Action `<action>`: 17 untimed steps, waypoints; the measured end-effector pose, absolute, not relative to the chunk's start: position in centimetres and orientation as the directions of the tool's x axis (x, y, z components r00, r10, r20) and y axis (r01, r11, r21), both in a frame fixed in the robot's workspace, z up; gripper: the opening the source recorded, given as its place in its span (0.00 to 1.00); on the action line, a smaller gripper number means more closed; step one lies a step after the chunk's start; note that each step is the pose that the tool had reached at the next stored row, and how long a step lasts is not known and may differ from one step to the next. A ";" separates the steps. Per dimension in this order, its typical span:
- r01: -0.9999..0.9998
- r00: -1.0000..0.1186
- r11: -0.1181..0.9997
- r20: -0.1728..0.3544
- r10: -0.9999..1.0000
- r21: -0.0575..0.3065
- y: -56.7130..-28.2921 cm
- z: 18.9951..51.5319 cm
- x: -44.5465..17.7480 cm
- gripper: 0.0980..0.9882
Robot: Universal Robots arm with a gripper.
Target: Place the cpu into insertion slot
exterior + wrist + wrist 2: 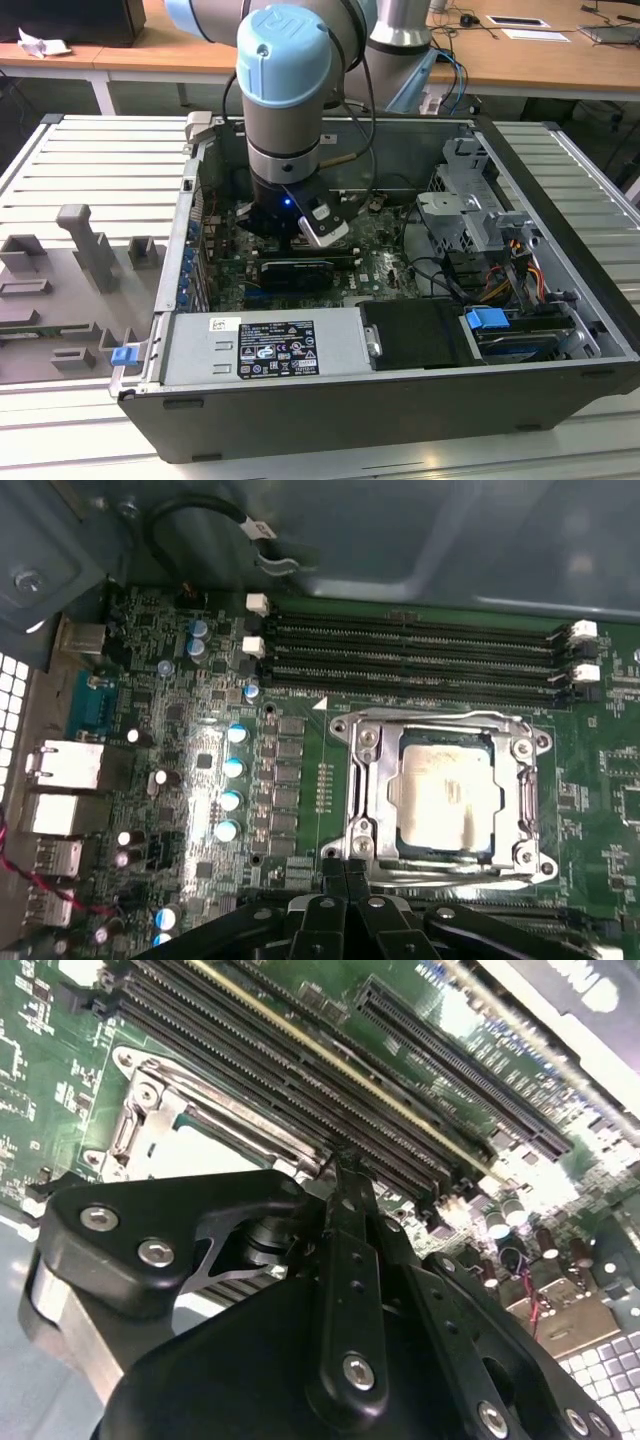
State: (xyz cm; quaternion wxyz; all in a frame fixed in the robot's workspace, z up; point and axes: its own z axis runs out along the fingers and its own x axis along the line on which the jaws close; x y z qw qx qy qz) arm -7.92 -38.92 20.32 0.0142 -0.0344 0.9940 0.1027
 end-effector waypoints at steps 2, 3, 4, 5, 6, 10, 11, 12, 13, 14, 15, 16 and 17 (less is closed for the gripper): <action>-0.071 -0.997 0.974 -0.036 -0.065 0.216 -38.9 20.2 -8.0 0.01; -0.071 -0.997 0.972 -0.037 -0.065 0.223 -38.9 20.1 -8.1 0.01; -0.071 -0.997 0.971 -0.037 -0.065 0.229 -38.9 20.1 -8.1 0.01; -0.071 -0.997 0.969 -0.038 -0.064 0.236 -38.9 20.0 -8.1 0.01; -0.071 -0.997 0.968 -0.038 -0.064 0.240 -38.9 19.9 -8.2 0.01; -0.071 -0.997 0.965 -0.039 -0.064 0.252 -38.9 19.7 -8.3 0.01; -0.071 -0.997 0.965 -0.039 -0.064 0.252 -38.9 19.9 -8.3 0.01; -0.071 -0.997 0.965 -0.039 -0.064 0.253 -38.9 20.1 -8.3 0.01; -0.071 -0.997 0.965 -0.039 -0.064 0.253 -38.9 20.4 -8.3 0.01; -0.071 -0.997 0.965 -0.039 -0.064 0.252 -38.9 20.6 -8.3 0.01; -0.071 -0.997 0.965 -0.039 -0.064 0.252 -38.9 20.8 -8.4 0.01; -0.071 -0.997 0.965 -0.039 -0.064 0.253 -38.9 20.8 -8.4 0.01; -0.071 -0.997 0.965 -0.039 -0.064 0.252 -38.9 21.0 -8.4 0.01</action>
